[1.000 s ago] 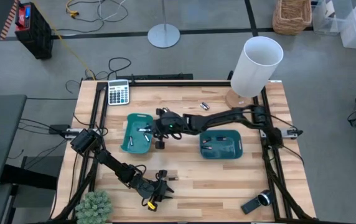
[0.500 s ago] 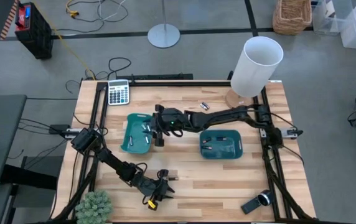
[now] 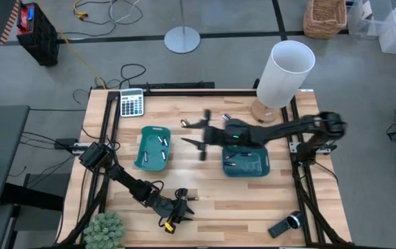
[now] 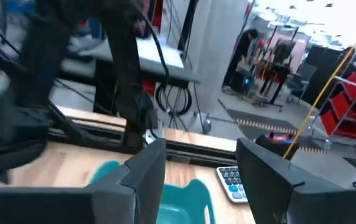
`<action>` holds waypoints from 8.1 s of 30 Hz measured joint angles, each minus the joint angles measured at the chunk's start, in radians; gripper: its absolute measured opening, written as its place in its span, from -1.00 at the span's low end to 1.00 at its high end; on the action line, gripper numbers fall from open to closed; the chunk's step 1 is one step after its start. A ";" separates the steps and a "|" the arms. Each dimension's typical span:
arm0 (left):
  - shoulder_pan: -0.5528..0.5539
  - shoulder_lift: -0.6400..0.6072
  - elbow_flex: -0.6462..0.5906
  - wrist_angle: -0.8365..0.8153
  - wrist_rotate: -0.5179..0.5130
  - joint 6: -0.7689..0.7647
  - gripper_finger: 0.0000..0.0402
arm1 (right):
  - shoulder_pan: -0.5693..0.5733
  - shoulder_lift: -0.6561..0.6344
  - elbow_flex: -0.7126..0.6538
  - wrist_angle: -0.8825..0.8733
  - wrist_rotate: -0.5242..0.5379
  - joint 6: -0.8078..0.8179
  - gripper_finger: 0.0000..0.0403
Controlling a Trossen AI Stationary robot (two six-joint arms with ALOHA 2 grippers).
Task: Sort batteries
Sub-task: Put the black battery into the dark blue bin
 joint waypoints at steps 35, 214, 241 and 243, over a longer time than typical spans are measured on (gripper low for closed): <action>0.079 -0.161 -0.001 -0.198 -0.249 0.069 -0.33 | 0.100 -0.672 -0.582 -0.067 0.210 0.093 -0.04; 1.063 -0.147 0.340 -0.988 0.176 0.279 0.23 | -0.010 -0.735 -0.581 -0.167 0.200 -0.020 -0.04; 1.048 -0.148 0.340 -0.992 0.224 0.507 0.23 | -0.012 -0.735 -0.580 -0.189 0.200 -0.019 -0.04; 1.043 -0.148 0.340 -0.981 0.223 0.528 0.23 | -0.012 -0.735 -0.580 -0.190 0.200 -0.016 -0.04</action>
